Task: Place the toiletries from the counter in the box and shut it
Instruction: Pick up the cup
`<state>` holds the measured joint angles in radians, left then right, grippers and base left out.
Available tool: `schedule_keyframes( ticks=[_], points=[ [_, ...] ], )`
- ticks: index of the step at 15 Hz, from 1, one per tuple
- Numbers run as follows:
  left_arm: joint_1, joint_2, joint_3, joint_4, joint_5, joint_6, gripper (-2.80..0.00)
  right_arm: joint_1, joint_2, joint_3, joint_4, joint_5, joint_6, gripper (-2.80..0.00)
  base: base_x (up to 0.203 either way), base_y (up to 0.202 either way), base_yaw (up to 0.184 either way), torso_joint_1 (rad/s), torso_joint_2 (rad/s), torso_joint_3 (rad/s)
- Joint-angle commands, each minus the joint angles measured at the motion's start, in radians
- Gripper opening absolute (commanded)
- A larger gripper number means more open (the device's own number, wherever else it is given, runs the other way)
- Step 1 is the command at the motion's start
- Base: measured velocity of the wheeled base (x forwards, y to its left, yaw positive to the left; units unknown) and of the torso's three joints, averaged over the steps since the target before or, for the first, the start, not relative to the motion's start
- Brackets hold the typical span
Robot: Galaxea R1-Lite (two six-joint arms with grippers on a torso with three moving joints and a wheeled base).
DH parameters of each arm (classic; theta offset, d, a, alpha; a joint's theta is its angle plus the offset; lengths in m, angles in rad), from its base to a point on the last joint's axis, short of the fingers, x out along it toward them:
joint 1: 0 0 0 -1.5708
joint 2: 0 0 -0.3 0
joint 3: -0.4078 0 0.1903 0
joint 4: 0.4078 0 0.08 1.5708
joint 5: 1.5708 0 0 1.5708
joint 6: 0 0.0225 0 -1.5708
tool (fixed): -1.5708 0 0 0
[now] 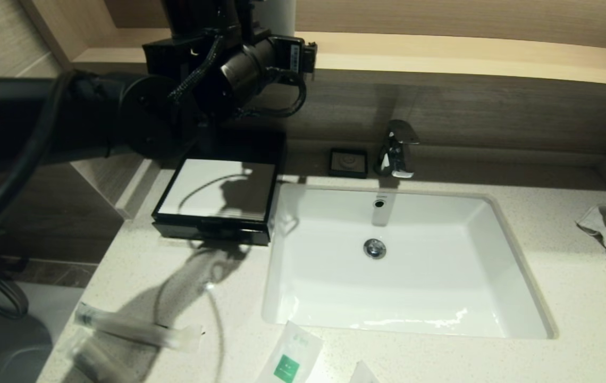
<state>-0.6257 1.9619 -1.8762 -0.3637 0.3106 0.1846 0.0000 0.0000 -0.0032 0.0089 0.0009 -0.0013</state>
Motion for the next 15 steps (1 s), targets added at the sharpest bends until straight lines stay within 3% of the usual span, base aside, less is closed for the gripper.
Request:
schedule_keyframes(
  ticks=[1, 10, 15],
  points=[
    [0.0, 0.003, 0.0, -0.003, 0.002, 0.001, 0.0, 0.0, 0.0, 0.0, 0.0, 0.001, 0.0, -2.8, 0.0, 0.0, 0.0, 0.0, 0.0, 0.0],
    [0.0, 0.006, 0.0, -0.006, 0.033, 0.001, 0.0, 0.0, 0.0, 0.0, 0.0, 0.001, -0.002, -2.8, 0.0, 0.0, 0.0, 0.0, 0.0, 0.0],
    [0.0, 0.008, 0.003, -0.061, 0.036, 0.01, 0.0, 0.0, 0.0, 0.0, 0.0, 0.001, 0.0, -2.8, 0.0, 0.0, 0.0, 0.0, 0.0, 0.0]
  ],
)
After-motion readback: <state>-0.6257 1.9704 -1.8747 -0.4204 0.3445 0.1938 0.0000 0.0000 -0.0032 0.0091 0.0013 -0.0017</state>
